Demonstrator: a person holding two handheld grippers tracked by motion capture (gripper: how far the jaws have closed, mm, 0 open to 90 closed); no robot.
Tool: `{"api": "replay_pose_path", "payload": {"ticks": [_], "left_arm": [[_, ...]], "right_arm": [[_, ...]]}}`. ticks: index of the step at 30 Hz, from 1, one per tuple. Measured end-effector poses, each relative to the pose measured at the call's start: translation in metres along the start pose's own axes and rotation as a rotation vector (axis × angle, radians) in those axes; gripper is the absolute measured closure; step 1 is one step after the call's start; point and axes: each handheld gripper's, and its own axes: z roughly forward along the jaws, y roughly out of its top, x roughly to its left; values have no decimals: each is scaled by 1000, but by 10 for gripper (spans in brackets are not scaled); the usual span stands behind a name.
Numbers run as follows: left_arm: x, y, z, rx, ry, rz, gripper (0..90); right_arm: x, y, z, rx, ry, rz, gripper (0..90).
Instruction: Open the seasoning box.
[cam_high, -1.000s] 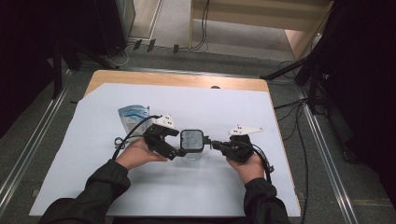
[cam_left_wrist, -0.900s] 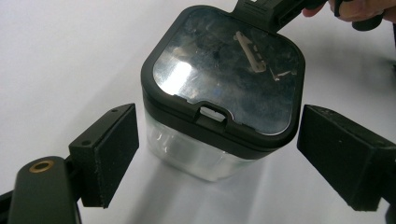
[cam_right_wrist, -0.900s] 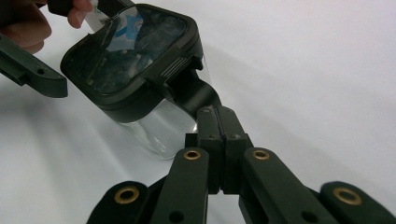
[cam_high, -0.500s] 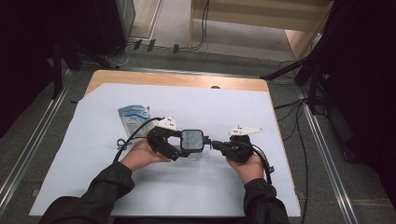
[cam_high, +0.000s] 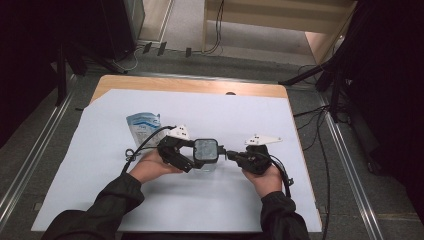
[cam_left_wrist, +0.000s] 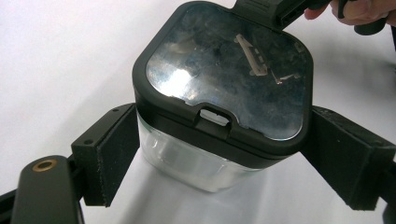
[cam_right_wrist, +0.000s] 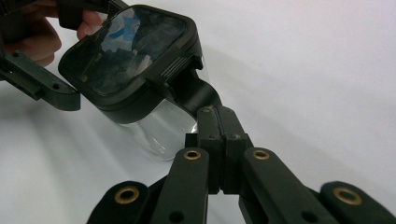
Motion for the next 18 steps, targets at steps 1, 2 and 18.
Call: {"api": "replay_pose_path", "payload": {"ticks": [1, 2, 18], "left_arm": [[-1, 0, 0, -2, 4, 5, 148], [-1, 0, -1, -1, 9, 14, 150], [-2, 3, -7, -5, 8, -11, 163]], "right_arm": [[0, 0, 0, 0, -1, 1, 900], [0, 0, 0, 0, -2, 2, 900], [0, 1, 0, -2, -2, -1, 900]]}}
